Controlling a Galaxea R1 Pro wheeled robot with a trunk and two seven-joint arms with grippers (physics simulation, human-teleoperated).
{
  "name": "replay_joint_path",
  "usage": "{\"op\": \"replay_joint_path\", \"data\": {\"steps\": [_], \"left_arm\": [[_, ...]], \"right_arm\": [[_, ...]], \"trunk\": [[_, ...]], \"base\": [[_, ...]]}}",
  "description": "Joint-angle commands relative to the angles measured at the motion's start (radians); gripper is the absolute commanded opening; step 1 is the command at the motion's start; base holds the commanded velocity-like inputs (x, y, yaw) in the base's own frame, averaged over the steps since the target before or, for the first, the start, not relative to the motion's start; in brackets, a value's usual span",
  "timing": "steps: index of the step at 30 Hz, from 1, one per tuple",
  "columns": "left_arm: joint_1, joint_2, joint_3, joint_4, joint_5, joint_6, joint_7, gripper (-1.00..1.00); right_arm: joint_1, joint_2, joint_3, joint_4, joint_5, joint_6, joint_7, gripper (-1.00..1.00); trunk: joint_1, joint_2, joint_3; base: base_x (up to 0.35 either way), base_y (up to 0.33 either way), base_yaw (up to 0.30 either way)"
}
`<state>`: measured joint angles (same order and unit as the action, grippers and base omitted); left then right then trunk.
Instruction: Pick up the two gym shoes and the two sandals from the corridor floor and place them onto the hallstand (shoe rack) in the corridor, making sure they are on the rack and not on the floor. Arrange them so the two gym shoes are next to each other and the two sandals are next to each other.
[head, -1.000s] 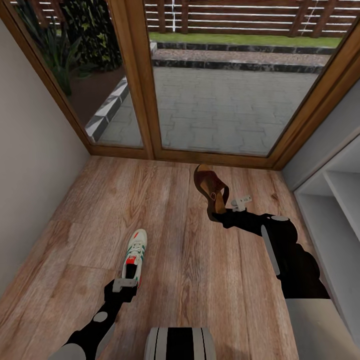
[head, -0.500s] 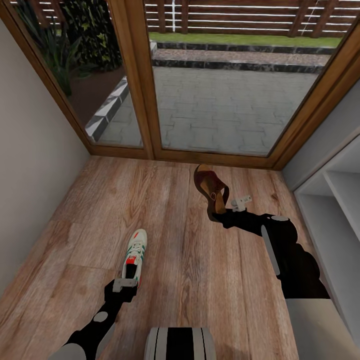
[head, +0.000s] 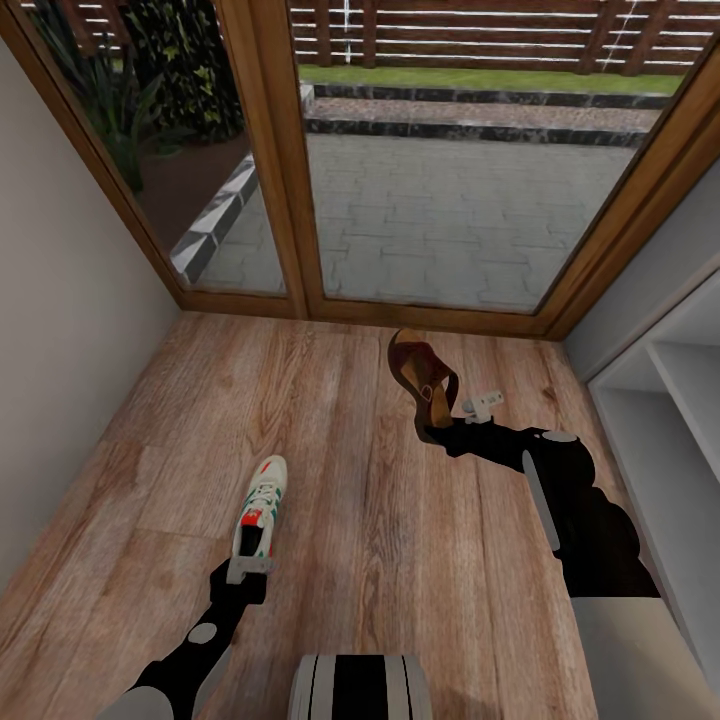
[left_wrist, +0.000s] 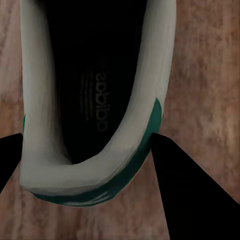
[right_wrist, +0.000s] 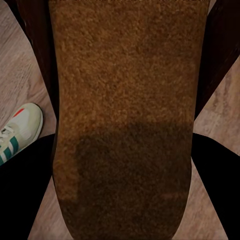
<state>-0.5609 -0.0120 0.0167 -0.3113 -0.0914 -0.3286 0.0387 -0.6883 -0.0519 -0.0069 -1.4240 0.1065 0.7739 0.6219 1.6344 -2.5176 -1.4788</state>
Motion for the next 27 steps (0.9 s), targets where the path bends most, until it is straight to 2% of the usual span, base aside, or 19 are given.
{"op": "replay_joint_path", "data": {"steps": [1, 27], "left_arm": [[-0.001, 0.000, 0.004, 0.001, -0.012, -0.003, 0.006, -1.00], [0.000, 0.000, 0.005, 0.001, -0.009, -0.006, 0.006, -1.00]], "right_arm": [[0.000, 0.000, -0.001, -0.001, 0.010, 0.002, 0.009, -1.00], [0.000, 0.000, -0.001, 0.002, 0.010, 0.002, 0.010, -1.00]], "trunk": [[0.000, 0.000, -0.001], [0.000, 0.000, -0.001]], "base": [[0.000, 0.000, 0.000], [0.000, 0.000, 0.000]]}}
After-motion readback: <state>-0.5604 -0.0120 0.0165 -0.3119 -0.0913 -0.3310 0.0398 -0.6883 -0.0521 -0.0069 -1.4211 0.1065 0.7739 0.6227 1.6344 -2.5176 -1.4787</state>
